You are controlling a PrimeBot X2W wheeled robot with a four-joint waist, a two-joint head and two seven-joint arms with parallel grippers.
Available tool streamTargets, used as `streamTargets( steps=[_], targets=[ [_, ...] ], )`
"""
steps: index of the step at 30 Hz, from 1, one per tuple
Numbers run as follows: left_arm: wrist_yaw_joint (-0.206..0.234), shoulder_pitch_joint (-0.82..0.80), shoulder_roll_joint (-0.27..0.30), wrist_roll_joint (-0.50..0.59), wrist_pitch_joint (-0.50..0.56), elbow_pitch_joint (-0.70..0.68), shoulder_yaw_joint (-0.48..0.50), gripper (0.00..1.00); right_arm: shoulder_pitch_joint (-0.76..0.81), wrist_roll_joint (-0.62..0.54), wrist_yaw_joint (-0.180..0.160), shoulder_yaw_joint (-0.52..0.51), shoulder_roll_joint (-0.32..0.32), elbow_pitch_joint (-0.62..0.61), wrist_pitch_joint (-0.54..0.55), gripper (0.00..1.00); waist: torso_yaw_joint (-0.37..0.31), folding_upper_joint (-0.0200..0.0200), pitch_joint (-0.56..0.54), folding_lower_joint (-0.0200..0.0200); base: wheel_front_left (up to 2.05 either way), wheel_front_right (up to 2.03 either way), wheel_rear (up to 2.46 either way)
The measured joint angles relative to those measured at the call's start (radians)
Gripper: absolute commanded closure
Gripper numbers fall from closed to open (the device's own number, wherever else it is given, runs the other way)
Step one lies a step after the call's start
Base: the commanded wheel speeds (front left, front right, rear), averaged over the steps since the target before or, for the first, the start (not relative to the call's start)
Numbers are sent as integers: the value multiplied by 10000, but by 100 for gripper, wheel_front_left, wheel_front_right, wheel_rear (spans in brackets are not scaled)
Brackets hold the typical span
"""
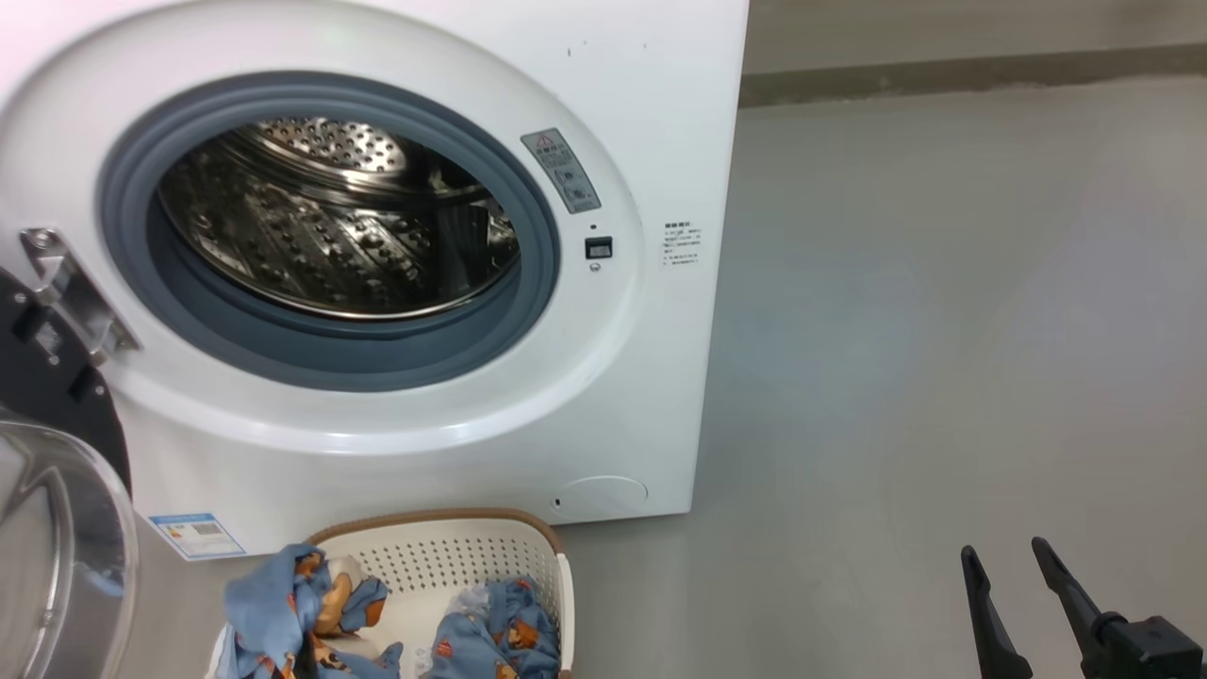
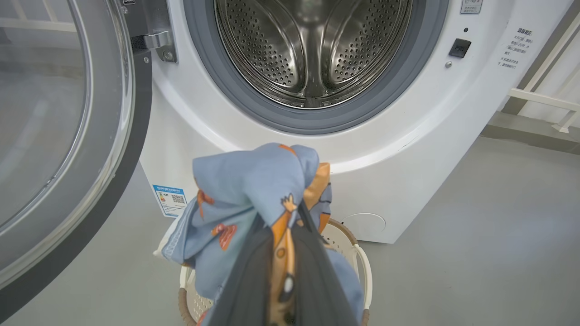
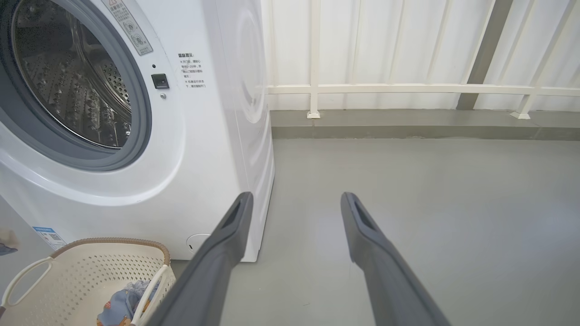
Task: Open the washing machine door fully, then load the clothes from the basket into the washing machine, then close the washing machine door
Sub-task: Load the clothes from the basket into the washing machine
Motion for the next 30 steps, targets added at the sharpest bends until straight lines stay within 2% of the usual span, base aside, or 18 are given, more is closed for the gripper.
streamTargets(
  steps=[17, 30],
  targets=[
    [86, 340, 2, 184, 0, -662, -75, 100, 334, -69, 0, 15, -33, 54, 0, 0, 193, 0, -370, 0, 0, 0, 0],
    [109, 240, 2, 148, 0, -819, -190, 100, 314, -69, -2, 155, 19, 46, 0, 0, -155, 0, -79, 0, 0, 0, 0]
  ],
)
